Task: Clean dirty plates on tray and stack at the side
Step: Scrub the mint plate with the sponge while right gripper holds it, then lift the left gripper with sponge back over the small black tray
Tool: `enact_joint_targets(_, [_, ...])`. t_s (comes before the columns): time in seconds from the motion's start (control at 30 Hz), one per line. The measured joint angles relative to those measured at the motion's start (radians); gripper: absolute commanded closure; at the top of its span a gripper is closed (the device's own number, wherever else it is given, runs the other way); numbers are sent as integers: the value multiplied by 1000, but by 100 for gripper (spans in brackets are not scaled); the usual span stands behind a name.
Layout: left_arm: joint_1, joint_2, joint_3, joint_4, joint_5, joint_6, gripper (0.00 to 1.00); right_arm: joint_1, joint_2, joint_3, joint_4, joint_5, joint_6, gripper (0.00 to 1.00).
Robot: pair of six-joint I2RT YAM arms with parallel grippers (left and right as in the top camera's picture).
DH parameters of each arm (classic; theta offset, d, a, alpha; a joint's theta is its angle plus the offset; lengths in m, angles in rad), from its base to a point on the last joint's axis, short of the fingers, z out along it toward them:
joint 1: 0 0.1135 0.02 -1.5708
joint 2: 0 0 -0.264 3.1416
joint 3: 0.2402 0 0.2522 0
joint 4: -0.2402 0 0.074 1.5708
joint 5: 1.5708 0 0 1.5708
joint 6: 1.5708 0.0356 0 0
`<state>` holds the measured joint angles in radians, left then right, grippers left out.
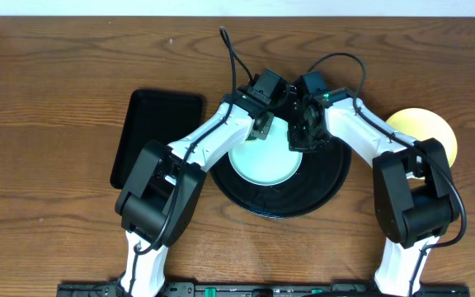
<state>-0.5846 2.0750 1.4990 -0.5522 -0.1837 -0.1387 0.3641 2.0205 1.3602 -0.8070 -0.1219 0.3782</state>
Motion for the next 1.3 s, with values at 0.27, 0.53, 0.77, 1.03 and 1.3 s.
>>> enact_joint_targets(0.27, [25, 0, 0, -12, 285, 4, 92, 0, 0, 0, 0, 0, 0, 99])
enact_joint_targets(0.53, [18, 0, -1, 39, 436, 29, 92, 0, 0, 0, 0, 0, 0, 99])
enact_joint_targets(0.77, [13, 0, -1, 130, 249, 36, 92, 0, 0, 0, -3, 0, 0, 99])
enact_joint_targets(1.03, [40, 0, -1, 82, 94, 25, 92, 0, 0, 0, -3, 0, 0, 99])
enact_joint_targets(1.3, [101, -2, 55, -139, 111, -61, 92, 0, 2, 0, -7, -63, -3, 99])
